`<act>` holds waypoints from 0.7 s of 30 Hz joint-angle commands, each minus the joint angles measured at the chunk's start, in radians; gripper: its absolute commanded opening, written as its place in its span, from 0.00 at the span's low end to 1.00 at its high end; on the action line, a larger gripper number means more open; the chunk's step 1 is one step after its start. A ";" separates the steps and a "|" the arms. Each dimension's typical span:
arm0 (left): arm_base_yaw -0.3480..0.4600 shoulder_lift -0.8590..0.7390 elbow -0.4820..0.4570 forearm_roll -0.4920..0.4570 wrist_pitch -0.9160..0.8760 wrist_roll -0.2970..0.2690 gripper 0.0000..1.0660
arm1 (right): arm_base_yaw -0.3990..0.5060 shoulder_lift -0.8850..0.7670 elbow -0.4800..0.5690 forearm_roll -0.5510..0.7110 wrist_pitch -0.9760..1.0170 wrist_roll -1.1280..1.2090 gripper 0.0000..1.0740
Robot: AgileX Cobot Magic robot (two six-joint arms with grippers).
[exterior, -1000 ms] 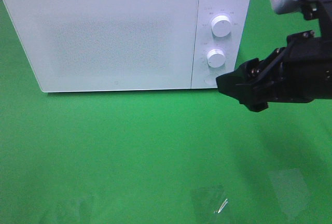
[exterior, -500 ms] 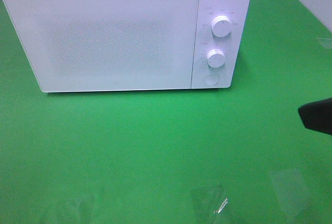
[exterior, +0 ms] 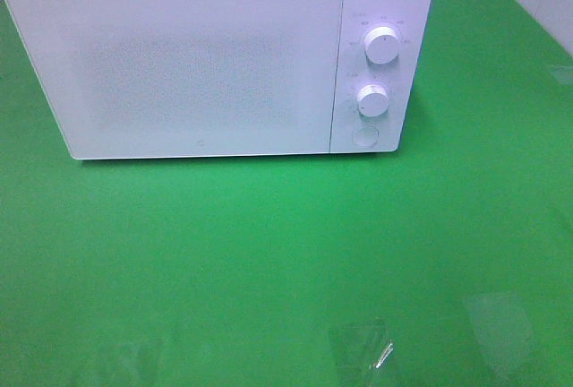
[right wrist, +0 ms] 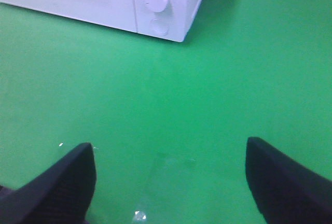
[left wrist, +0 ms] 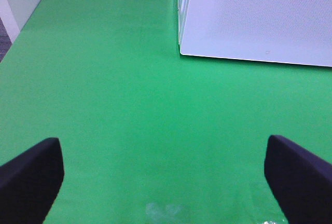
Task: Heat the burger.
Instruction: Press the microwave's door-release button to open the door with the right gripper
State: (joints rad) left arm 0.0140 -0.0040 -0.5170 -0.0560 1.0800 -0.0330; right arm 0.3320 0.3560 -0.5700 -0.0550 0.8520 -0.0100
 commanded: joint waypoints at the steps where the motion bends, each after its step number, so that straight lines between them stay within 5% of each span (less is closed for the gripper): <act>1: 0.001 -0.017 -0.001 -0.001 -0.014 0.004 0.94 | -0.056 -0.054 0.024 -0.002 0.006 0.010 0.71; 7: 0.001 -0.017 -0.001 -0.001 -0.014 0.004 0.94 | -0.196 -0.208 0.052 -0.002 0.039 0.010 0.71; 21: 0.001 -0.017 -0.001 -0.001 -0.014 0.004 0.94 | -0.285 -0.387 0.079 -0.013 0.109 0.010 0.71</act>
State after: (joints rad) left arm 0.0140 -0.0040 -0.5170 -0.0560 1.0800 -0.0330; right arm 0.0550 -0.0030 -0.4920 -0.0620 0.9600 -0.0090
